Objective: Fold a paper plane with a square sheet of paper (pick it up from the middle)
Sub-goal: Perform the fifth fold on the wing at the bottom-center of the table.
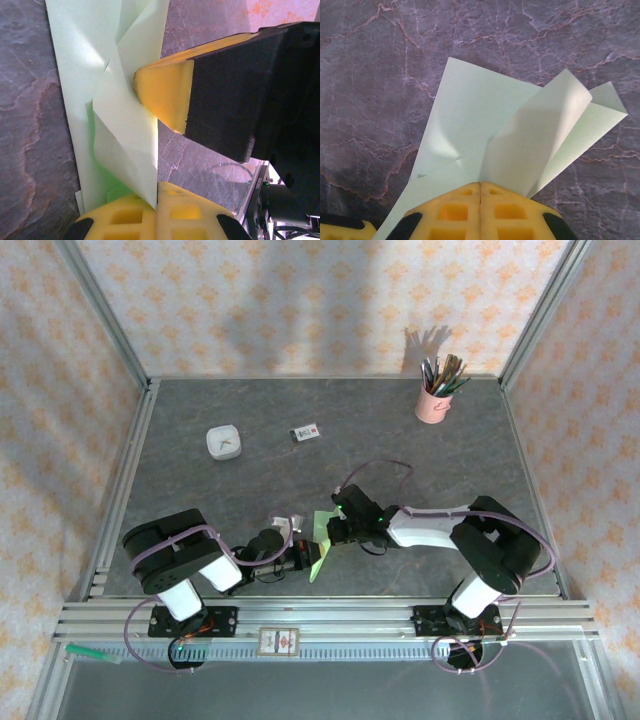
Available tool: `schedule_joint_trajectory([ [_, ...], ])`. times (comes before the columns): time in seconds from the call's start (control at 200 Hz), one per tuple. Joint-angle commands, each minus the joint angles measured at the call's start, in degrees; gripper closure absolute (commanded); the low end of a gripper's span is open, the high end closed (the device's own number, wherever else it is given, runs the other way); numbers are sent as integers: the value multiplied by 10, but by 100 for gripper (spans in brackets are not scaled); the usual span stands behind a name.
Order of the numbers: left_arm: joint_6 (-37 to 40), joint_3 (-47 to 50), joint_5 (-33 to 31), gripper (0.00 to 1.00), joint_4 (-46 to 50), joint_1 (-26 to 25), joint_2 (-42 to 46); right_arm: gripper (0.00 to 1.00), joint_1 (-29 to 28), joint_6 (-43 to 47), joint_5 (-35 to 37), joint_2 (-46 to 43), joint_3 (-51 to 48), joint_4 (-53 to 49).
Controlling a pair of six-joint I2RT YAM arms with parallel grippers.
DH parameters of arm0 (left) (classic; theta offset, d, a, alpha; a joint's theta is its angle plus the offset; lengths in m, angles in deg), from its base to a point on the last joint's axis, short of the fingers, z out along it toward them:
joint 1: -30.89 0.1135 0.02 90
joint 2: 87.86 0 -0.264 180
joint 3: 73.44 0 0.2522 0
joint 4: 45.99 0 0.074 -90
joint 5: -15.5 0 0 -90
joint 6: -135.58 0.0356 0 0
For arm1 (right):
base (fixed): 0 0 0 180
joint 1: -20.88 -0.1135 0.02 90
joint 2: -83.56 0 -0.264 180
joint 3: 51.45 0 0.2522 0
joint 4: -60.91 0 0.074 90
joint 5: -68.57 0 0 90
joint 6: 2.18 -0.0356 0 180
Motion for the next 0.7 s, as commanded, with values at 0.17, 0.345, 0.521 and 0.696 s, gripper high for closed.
schedule_joint_trajectory([
  [0.17, 19, 2, -18, 89, 97, 2, 20, 97, -1, -1, 53, 17, 3, -32],
  [0.345, 28, 2, -12, 82, 125, 1, 54, 98, -2, -5, 58, 19, -3, -40],
  [0.521, 41, -5, -1, 78, 163, 1, 97, 98, -1, -7, 63, 22, -2, -47],
  [0.696, 37, -8, 10, 80, 191, 0, 117, 99, -1, -9, 66, 26, -1, -49],
])
